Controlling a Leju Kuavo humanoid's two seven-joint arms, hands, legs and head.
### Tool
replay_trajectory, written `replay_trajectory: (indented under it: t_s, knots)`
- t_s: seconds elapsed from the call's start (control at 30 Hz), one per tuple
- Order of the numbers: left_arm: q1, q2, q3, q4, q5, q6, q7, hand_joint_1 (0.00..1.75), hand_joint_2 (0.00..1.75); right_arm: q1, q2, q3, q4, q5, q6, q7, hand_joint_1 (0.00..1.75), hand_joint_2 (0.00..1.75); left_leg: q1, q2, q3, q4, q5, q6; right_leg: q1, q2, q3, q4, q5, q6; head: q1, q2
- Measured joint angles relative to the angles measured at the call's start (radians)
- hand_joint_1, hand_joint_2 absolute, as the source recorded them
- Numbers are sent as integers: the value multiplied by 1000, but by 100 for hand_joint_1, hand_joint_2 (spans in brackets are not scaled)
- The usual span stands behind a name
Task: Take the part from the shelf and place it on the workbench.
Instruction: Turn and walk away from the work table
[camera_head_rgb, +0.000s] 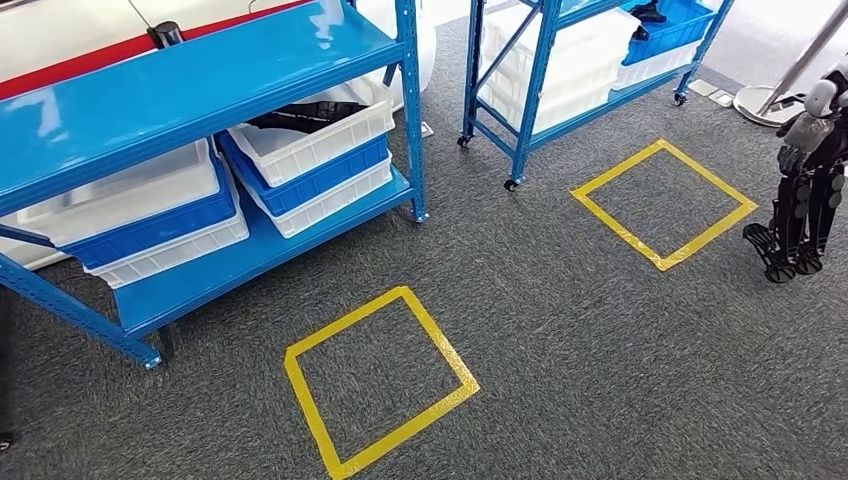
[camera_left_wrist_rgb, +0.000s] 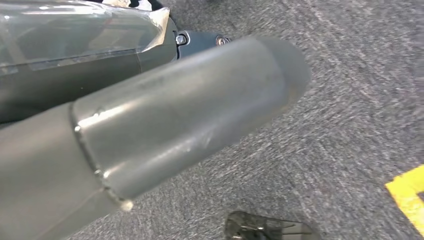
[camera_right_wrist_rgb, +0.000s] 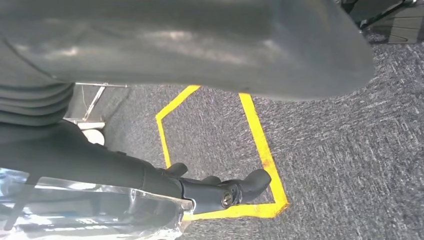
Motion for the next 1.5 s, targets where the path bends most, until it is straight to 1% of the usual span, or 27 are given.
replay_trajectory:
  t_s: [0.07,0.17,0.23,0.3,0.37,0.4,0.43,0.47,0.53,0.57,0.6,0.7,0.77,0.8,0.87,0.9,0.93,0.97,1.03,1.1,1.17,1.27,1.3,1.4,1.43,1.47,1.5]
  knots:
    - [-2,3,0,0,1,-4,-1,0,0,-1,2,-1,0,-1,0,0,0,0,-9,5,44,-108,45,18,3,1,7,-1,-7,5,1,0]
    - [-3,5,0,0,1,-6,-2,0,0,-2,2,-3,0,-1,0,0,0,0,-21,6,59,-142,42,31,2,-2,13,-9,-14,22,0,0]
    - [-1,4,1,0,2,-6,-2,0,0,-2,2,-4,0,-2,0,0,0,0,-17,3,78,-166,49,36,4,-5,12,3,-21,30,0,0]
    - [-2,3,1,0,3,-6,-2,0,0,-3,1,-5,-1,-2,0,0,0,0,-9,3,99,-186,54,39,6,-6,-33,90,-53,28,2,0]
    - [-3,3,4,0,5,-6,-2,0,0,-2,-3,-5,-1,-3,1,-2,0,0,-9,3,108,-188,47,41,5,-5,-110,218,-92,27,3,0]
    - [-3,3,7,0,6,-7,-2,0,0,-1,-5,-6,0,-5,1,-2,0,0,-9,2,114,-188,42,41,5,-5,-137,255,-96,32,4,0]
    - [-2,3,10,0,6,-8,-2,0,0,1,-7,-6,0,-7,1,-4,0,0,-8,0,120,-187,36,39,4,-5,-147,257,-83,40,4,0]
    - [-2,3,13,0,7,-8,-2,0,0,2,-9,-8,0,-10,1,-5,0,0,-6,-2,129,-187,29,36,2,-5,-137,218,-53,50,5,0]
    - [-1,4,16,0,5,-10,-3,0,0,2,-12,-12,0,-16,1,-6,0,0,-6,-5,145,-184,11,25,-5,-6,-85,83,16,68,8,0]
    - [-1,5,16,0,4,-11,-4,0,0,1,-13,-14,0,-19,1,-6,0,0,-8,-5,151,-181,0,19,-8,-6,-60,30,37,68,9,0]
    - [-2,5,17,0,2,-13,-4,0,0,0,-13,-15,0,-21,1,-6,0,0,-10,-5,154,-180,-10,13,-8,-5,-45,2,45,61,8,0]
    - [-4,8,17,0,1,-14,-6,0,0,-1,-12,-19,0,-25,1,-6,0,0,-7,-4,162,-177,-28,1,-6,-2,-32,-6,36,32,2,0]
    - [-5,8,17,0,0,-15,-6,0,0,0,-12,-22,0,-27,0,-7,0,0,-2,-2,147,-135,-53,-10,-8,-1,-23,-8,29,17,1,0]
    - [-6,9,17,0,-1,-15,-7,0,0,-1,-12,-24,0,-28,-1,-7,0,0,0,-1,120,-82,-77,-15,-9,-1,-18,-8,25,10,0,0]
    - [-6,9,17,0,-3,-17,-8,0,0,-3,-12,-28,0,-29,-2,-7,0,0,2,0,35,54,-122,-22,-6,-1,-10,-8,14,2,0,0]
    - [-6,9,17,0,-4,-18,-8,0,0,-2,-12,-30,0,-30,-2,-7,0,0,3,0,-4,104,-127,-22,-4,-1,-4,-8,8,0,0,0]
    - [-5,9,17,0,-4,-18,-8,0,0,-1,-12,-32,0,-31,-3,-7,0,0,2,0,-26,117,-112,-20,-2,0,3,-8,2,0,0,0]
    - [-5,9,17,0,-4,-18,-8,0,0,0,-12,-33,0,-31,-3,-7,0,0,1,0,-29,91,-75,-13,1,1,13,-8,-5,0,0,0]
    - [-5,11,17,0,-4,-19,-8,0,0,1,-10,-34,0,-31,-3,-7,0,0,-6,0,7,-30,16,10,5,3,32,-10,-20,1,1,0]
    - [-6,14,17,0,-4,-19,-7,0,0,-1,-8,-34,0,-30,-4,-10,0,0,-17,3,46,-121,55,34,7,5,44,-14,-30,7,3,0]
    - [-8,15,17,0,-4,-16,-5,0,0,-5,-6,-35,0,-29,-4,-14,0,0,-24,3,63,-142,50,45,6,4,50,-22,-35,16,3,0]
    - [-8,14,18,0,-7,-8,-2,0,0,-7,-4,-35,0,-19,-3,-14,0,0,-19,0,92,-179,57,48,10,1,50,-1,-52,24,2,0]
    - [-9,14,18,0,-8,-6,0,0,0,-6,-4,-34,0,-15,-2,-12,0,0,-15,-1,102,-192,59,48,11,0,30,39,-68,25,3,0]
    - [-10,14,18,0,-9,-5,5,0,0,-5,-8,-34,0,-9,-1,-6,0,0,-12,-11,114,-198,51,48,5,-1,-87,228,-122,29,4,0]
    - [-10,13,18,0,-9,-5,6,0,0,-3,-10,-34,0,-9,-1,-6,0,0,-11,-18,118,-197,46,45,2,-1,-112,255,-118,37,4,0]
    - [-10,12,18,0,-9,-5,7,0,0,-1,-11,-34,0,-9,0,-5,0,0,-9,-27,123,-196,42,41,-1,0,-114,239,-97,48,4,0]
    - [-10,11,18,1,-9,-5,7,0,0,0,-12,-34,0,-9,0,-5,0,0,-6,-37,128,-194,37,36,-5,1,-99,188,-63,61,4,0]
